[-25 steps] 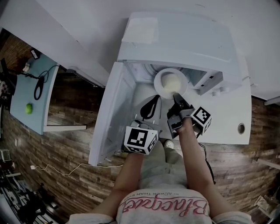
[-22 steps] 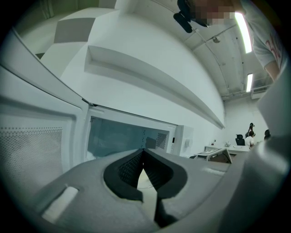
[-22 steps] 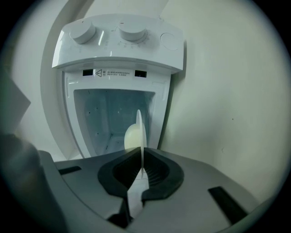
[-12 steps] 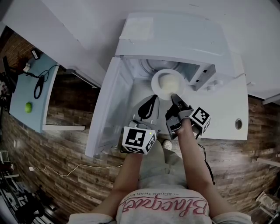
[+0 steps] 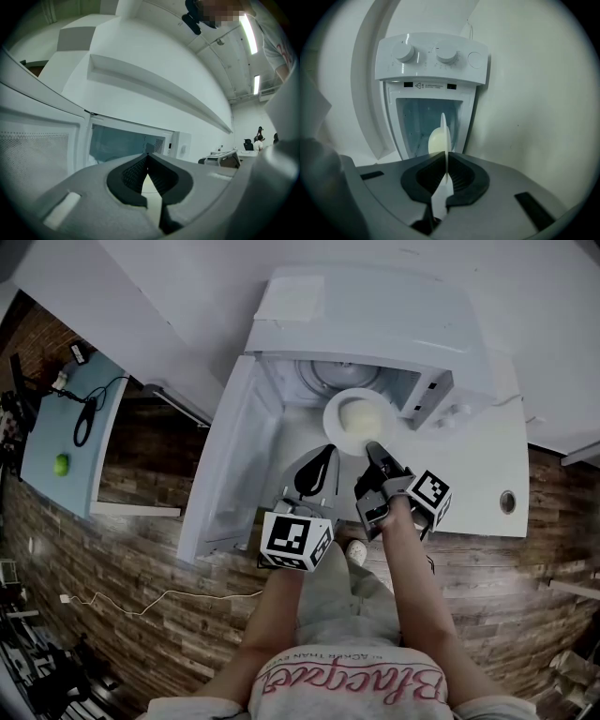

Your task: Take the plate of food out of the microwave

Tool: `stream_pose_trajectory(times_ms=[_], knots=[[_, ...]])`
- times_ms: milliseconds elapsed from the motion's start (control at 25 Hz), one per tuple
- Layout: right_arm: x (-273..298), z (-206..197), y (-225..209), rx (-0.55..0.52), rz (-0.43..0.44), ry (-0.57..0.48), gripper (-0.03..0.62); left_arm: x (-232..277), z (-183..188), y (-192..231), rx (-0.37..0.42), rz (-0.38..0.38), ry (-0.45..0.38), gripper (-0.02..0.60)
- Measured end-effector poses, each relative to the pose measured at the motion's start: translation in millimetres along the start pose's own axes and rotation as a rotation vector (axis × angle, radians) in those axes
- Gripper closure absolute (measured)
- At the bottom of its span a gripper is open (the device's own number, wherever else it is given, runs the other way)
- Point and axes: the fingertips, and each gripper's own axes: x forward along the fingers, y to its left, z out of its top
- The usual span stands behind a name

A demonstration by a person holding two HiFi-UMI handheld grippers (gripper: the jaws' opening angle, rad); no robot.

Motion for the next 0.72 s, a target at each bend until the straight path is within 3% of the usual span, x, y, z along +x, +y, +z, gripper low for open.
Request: stream_pose_trajectory(times_ms=[280,720], knots=[[-9.4,-2.7,7.2,-0.029,-0.005,0.046,0.572,-9.3,3.2,-0.2,-0.002,0.030,-0.011,0.578],[-18.8,-11.3,19.1,-0.030,0.009,0.035,0.572,-22.2,14.4,6.6,0.010,0.022,-0.018,0.578]])
